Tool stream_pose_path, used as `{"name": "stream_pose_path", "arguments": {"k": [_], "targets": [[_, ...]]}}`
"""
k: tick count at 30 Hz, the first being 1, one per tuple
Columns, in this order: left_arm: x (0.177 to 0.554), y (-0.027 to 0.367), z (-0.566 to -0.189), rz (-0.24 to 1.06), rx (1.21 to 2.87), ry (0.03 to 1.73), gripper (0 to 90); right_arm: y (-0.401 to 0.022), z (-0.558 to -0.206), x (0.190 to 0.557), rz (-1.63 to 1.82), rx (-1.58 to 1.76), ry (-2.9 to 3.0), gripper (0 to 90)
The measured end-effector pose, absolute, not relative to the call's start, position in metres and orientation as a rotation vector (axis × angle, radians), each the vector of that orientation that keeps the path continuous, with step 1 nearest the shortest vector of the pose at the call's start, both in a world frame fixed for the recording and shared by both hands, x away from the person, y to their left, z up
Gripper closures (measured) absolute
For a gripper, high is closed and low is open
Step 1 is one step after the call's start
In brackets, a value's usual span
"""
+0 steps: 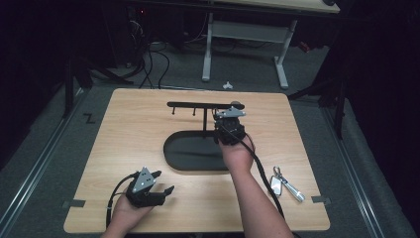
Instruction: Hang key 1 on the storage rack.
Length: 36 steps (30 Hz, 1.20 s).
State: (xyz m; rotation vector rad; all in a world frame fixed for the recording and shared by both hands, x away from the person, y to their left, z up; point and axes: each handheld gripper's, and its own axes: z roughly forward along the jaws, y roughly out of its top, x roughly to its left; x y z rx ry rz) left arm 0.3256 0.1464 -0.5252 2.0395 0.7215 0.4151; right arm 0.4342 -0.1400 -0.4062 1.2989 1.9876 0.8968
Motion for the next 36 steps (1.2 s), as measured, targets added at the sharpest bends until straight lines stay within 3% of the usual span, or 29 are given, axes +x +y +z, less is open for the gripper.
{"name": "stream_pose_path", "arguments": {"k": [18,36], "targets": [[0.326,0.147,-0.525,0.416,2.036,0.725,28.4,-0.138,-0.410,0.444,0.919,1.345,1.987,78.9],[0.326,0.146,-0.525,0.420,2.039,0.720,28.4,-0.138,-0.411,0.429,0.948,1.336,2.005,69.9]]}}
